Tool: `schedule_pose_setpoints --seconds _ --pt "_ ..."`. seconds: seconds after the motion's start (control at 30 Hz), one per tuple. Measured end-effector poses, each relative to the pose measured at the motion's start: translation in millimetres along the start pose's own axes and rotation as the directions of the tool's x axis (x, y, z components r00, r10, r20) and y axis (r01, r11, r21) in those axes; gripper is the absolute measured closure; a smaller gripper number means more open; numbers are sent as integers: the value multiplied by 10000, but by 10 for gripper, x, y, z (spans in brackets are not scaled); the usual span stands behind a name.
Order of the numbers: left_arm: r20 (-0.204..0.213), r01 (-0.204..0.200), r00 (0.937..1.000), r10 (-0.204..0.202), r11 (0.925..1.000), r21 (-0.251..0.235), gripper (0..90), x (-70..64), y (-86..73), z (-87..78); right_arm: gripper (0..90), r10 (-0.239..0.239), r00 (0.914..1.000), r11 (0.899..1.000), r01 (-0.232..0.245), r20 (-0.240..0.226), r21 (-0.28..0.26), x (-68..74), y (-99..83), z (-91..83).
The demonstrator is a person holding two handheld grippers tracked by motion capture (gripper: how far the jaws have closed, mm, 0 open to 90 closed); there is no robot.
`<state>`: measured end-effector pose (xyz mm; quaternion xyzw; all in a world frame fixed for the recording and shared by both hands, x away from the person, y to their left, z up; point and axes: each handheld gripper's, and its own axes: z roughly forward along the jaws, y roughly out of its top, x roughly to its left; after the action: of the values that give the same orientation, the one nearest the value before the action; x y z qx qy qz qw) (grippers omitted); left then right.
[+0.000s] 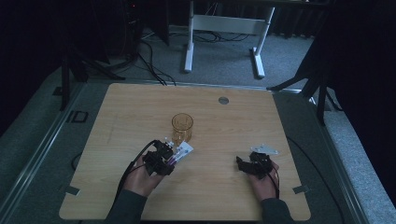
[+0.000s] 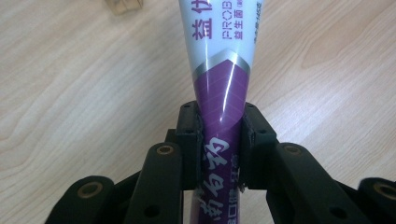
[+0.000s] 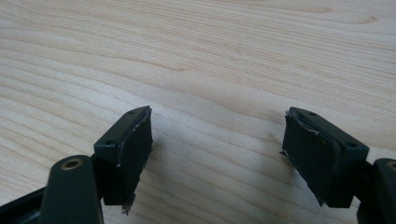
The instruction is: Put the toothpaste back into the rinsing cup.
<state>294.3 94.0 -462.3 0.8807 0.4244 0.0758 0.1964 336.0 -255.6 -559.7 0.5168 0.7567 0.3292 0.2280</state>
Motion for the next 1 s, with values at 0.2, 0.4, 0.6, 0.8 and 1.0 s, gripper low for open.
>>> schedule_pose_setpoints --seconds 0.2,0.4,0.6,0.8,1.0 --pt "158 153 9998 -145 9986 -513 734 16 12 -73 241 -3 10000 10000 3 0 0 0 0 0" --pt "319 153 9994 -130 9971 -743 735 12 7 -122 241 -3 10000 10000 3 -2 -1 0 0 0" --pt "513 164 9986 -110 9942 -1060 736 4 18 -187 242 -6 10000 10000 6 1 1 0 0 0" --pt "544 144 9985 -73 9912 -1316 736 -6 36 -229 241 -6 10000 10000 6 -2 -3 -1 0 0" --pt "692 183 9976 -73 9868 -1610 736 -5 54 -288 241 -4 10000 10000 4 0 0 0 0 0"
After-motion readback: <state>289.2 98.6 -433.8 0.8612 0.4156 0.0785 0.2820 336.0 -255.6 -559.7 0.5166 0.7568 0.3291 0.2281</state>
